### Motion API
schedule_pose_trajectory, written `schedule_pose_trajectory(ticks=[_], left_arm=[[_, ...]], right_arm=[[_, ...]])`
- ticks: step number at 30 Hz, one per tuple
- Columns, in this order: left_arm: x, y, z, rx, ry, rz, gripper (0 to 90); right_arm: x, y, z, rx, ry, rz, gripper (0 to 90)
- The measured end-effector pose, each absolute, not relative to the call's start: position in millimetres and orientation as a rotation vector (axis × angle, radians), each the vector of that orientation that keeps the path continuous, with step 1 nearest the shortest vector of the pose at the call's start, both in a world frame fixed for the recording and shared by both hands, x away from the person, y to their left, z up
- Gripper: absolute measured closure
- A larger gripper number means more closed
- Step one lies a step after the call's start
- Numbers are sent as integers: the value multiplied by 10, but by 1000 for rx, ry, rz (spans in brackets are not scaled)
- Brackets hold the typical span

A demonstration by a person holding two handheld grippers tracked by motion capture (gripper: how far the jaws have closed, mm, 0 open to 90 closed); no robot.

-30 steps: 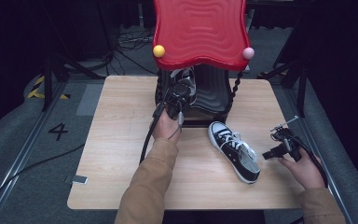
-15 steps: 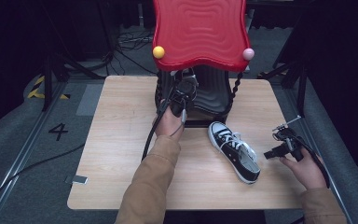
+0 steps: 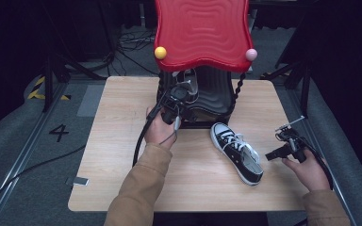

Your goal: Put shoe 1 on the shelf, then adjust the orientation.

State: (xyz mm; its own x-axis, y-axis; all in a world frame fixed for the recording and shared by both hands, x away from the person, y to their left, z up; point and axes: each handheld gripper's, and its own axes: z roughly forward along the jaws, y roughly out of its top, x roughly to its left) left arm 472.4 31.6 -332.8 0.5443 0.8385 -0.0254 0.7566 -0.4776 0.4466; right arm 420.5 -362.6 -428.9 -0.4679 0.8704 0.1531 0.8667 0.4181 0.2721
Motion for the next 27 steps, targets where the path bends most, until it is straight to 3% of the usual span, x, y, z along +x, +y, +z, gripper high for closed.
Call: schedule_pose_trajectory(ticks=[2, 4, 5, 7, 8, 9, 10, 11, 12, 14, 16, 18, 22, 27], left_arm=[[4679, 367, -3341, 2382, 1296, 251, 263], [4644, 380, -3365, 2386, 1323, 259, 216], [4622, 405, -3375, 2406, 1328, 256, 113], [4559, 472, -3404, 2420, 1348, 247, 236], [4531, 502, -3421, 2426, 1361, 236, 230], [4489, 538, -3446, 2428, 1379, 226, 141], [4452, 568, -3466, 2431, 1373, 223, 140], [4428, 595, -3475, 2447, 1368, 219, 213], [4396, 619, -3501, 2447, 1382, 206, 225], [4323, 686, -3540, 2460, 1409, 220, 144], [4272, 746, -3563, 2460, 1426, 216, 202], [4212, 811, -3607, 2444, 1449, 191, 152], [4174, 876, -3712, 2482, 1429, 101, 159], [4143, 964, -3768, 2512, 1450, 94, 169]], right_arm=[[4194, -3610, -4268, 1603, 2637, 492, 505], [4188, -3598, -4256, 1597, 2636, 491, 502], [4180, -3582, -4241, 1598, 2634, 494, 501], [4164, -3557, -4215, 1585, 2635, 495, 498], [4157, -3549, -4200, 1575, 2639, 493, 496], [4151, -3539, -4186, 1575, 2640, 497, 493], [4141, -3529, -4167, 1572, 2641, 499, 493], [4133, -3521, -4152, 1568, 2641, 502, 493], [4127, -3514, -4140, 1568, 2641, 500, 493], [4110, -3494, -4098, 1563, 2640, 506, 493], [4089, -3470, -4062, 1551, 2642, 516, 496], [4064, -3441, -4026, 1536, 2648, 521, 499], [4022, -3382, -3951, 1507, 2657, 523, 519], [3945, -3306, -3826, 1481, 2685, 566, 527]])
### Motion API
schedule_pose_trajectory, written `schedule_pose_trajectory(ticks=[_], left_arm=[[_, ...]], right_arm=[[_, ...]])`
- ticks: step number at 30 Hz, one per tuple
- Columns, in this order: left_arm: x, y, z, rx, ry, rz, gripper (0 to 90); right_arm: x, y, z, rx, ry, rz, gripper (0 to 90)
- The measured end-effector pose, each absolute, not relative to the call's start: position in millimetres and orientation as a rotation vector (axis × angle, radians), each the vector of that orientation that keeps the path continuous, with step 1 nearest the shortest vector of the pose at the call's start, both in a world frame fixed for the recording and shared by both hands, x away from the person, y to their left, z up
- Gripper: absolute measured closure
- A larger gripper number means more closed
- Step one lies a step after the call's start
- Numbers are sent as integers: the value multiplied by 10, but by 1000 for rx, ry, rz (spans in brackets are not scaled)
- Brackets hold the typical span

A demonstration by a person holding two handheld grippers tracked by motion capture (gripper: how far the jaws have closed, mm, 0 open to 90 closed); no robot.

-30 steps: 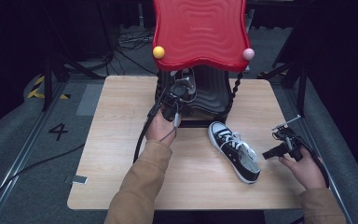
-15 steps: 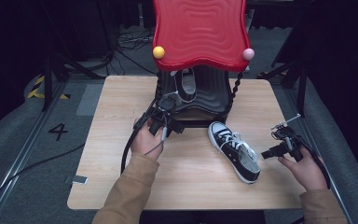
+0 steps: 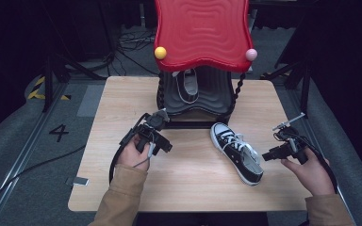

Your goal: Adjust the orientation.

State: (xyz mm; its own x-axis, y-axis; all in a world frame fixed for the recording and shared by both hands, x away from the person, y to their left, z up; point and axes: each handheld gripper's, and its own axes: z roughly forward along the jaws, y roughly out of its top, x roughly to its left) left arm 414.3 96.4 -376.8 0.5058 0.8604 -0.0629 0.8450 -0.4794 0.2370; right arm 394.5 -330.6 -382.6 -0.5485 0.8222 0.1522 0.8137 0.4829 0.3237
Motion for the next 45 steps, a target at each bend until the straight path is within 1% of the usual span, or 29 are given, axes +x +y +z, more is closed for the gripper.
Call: schedule_pose_trajectory(ticks=[6, 15, 20, 24, 32, 35, 45], left_arm=[[4133, 1012, -3788, 2522, 1453, 73, 170], [4137, 999, -3816, 2540, 1436, 68, 170], [4138, 1002, -3823, 2537, 1438, 63, 171], [4133, 1001, -3827, 2538, 1444, 70, 171], [4089, 1000, -3845, 2543, 1439, 76, 171], [4075, 1007, -3844, 2541, 1438, 83, 171], [4023, 1061, -3851, 2533, 1454, 83, 171]], right_arm=[[3834, -3154, -3697, 1400, 2736, 636, 538], [3773, -2942, -3708, 1377, 2806, 667, 539], [3782, -2760, -3832, 1356, 2855, 648, 544], [3811, -2590, -4021, 1334, 2896, 530, 534], [3839, -2354, -4283, 1309, 2954, 322, 512], [3845, -2280, -4342, 1285, 2940, 264, 528], [3883, -2201, -4363, 1255, 2883, 289, 570]])
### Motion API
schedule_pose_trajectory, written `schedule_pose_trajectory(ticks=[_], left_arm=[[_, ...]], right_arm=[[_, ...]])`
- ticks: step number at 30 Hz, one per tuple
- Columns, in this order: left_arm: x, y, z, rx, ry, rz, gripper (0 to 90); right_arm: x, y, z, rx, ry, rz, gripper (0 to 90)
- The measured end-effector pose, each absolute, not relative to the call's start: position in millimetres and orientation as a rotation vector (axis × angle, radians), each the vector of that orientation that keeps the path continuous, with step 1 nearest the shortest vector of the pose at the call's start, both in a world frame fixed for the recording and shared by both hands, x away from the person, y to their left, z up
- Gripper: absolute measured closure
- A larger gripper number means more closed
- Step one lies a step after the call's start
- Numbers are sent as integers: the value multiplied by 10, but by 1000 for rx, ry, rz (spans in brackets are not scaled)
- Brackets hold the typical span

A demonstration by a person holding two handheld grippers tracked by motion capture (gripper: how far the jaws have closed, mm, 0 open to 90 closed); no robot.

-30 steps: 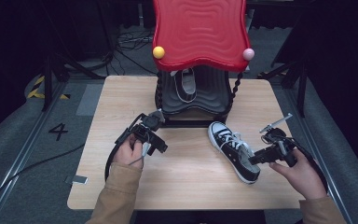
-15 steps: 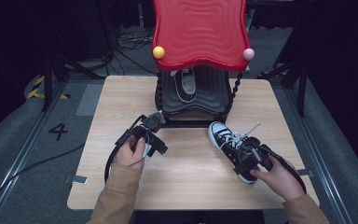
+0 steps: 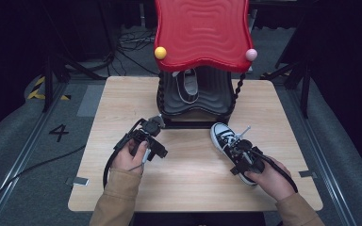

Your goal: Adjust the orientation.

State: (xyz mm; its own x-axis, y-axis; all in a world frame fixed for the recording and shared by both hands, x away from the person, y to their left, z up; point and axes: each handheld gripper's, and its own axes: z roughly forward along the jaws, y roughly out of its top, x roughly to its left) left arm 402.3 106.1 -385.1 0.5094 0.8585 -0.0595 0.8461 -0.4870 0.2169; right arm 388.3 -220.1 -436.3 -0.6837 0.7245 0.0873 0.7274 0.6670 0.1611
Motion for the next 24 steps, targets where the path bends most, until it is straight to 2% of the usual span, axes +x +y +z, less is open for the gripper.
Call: schedule_pose_trajectory(ticks=[5, 24], left_arm=[[4016, 1108, -3874, 2530, 1473, 78, 171], [4010, 1170, -3929, 2550, 1496, 59, 171]], right_arm=[[3897, -2164, -4365, -1236, -2885, -343, 570], [4046, -2191, -4376, -1363, -2859, -504, 723]])
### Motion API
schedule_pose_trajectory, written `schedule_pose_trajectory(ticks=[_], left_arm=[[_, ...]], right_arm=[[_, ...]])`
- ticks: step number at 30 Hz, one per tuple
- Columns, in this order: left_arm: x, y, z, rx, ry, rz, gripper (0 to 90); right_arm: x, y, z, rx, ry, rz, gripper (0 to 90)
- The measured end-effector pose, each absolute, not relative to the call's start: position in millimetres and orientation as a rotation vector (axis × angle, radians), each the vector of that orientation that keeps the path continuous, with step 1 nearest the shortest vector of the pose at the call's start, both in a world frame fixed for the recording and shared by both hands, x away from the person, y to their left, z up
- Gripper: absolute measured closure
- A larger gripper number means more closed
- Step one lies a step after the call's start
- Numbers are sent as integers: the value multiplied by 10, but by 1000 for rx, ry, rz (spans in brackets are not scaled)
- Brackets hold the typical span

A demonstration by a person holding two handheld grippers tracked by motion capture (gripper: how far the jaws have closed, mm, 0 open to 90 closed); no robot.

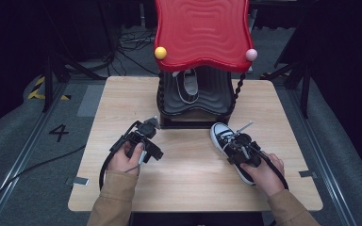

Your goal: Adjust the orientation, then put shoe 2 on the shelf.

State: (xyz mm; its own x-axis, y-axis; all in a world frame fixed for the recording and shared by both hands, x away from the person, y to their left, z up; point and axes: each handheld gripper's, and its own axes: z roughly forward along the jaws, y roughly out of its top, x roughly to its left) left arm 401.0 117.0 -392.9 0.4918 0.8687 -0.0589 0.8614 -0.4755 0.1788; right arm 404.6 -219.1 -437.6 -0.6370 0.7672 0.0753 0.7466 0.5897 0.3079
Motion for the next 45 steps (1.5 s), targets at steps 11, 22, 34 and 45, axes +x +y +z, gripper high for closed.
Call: schedule_pose_trajectory(ticks=[11, 22, 34, 45], left_arm=[[4023, 1229, -3919, 2530, 1514, 63, 170], [4045, 1241, -3914, 2529, 1513, 53, 171], [4047, 1300, -3913, 2507, 1534, 49, 171], [4019, 1413, -3905, 2475, 1567, 51, 171]], right_arm=[[4020, -2236, -4296, 1299, 2728, 552, 839], [3909, -2287, -4135, 1282, 2708, 648, 854], [3767, -2206, -3857, 1178, 2707, 692, 854], [3699, -2171, -3525, 1113, 2669, 737, 855]])
